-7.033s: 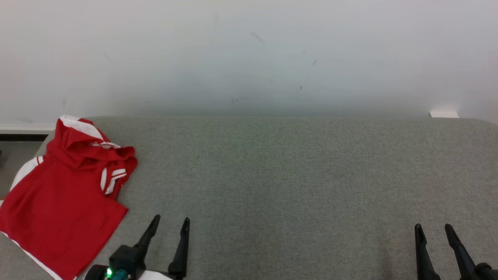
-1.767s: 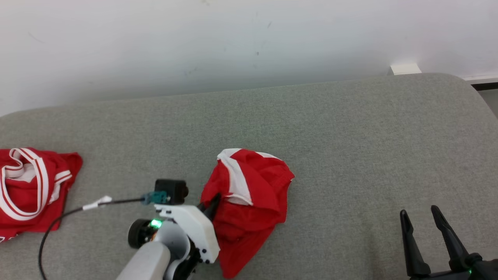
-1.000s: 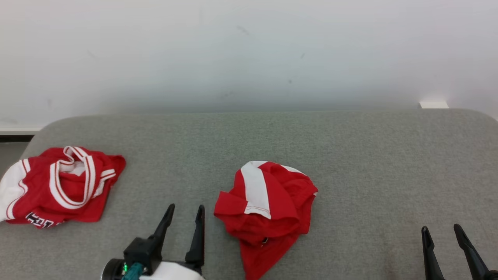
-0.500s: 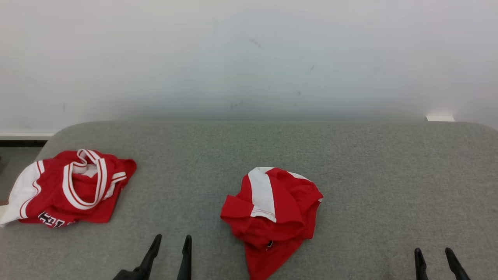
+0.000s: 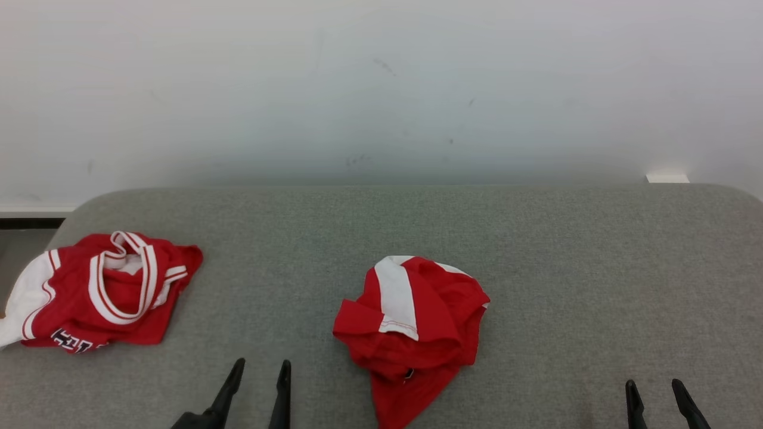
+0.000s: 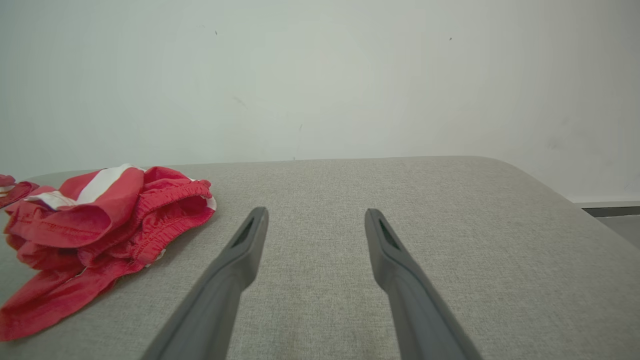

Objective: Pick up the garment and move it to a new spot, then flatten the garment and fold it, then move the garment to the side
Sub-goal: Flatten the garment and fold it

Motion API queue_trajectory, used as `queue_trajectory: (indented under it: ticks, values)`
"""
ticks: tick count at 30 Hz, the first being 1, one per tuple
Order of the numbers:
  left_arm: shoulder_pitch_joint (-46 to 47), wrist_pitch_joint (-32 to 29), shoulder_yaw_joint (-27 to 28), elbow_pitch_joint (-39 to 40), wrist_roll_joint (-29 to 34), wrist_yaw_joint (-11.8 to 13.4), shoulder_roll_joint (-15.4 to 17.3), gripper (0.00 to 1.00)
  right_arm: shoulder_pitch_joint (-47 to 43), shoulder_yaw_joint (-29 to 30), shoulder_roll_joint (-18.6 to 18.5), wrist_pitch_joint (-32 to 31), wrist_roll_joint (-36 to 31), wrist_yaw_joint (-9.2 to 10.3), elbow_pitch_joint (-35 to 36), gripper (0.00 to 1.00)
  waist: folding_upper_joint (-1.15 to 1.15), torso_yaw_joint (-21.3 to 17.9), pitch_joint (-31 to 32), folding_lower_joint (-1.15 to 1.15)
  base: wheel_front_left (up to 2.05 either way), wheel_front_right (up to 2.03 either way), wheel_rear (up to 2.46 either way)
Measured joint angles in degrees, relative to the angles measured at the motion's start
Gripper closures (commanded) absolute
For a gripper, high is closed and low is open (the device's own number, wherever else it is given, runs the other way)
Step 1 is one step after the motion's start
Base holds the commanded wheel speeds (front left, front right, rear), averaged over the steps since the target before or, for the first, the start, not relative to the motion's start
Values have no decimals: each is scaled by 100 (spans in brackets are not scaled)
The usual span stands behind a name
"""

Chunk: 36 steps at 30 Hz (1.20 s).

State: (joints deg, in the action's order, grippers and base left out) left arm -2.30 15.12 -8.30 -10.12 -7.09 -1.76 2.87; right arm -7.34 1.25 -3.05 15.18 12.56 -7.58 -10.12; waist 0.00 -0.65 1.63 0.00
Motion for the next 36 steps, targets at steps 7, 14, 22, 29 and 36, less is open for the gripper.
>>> queue_trajectory:
  ticks: [7,14,22,29,36]
  values:
    - [502,0,-432,52,54,-186,-2,0,129,-156,9,0,-3,0,34,0,0,-245,-40,0,0,0,0]
    - [1688,-113,-1385,-686,82,-308,-8,0,229,-325,12,1,0,0,94,0,0,-724,-94,0,0,0,0]
    - [2975,-1095,-2152,-1892,323,-265,-8,0,352,-534,13,0,98,0,118,0,0,-1316,-214,0,0,0,0]
    - [3963,-1900,-2475,-3150,582,-192,-4,0,475,-636,13,0,156,0,120,0,0,-1751,-506,0,0,0,0]
    - [4608,-2432,-2548,-4321,710,-113,107,0,638,-808,14,0,237,0,114,0,0,-2035,-824,0,0,0,0]
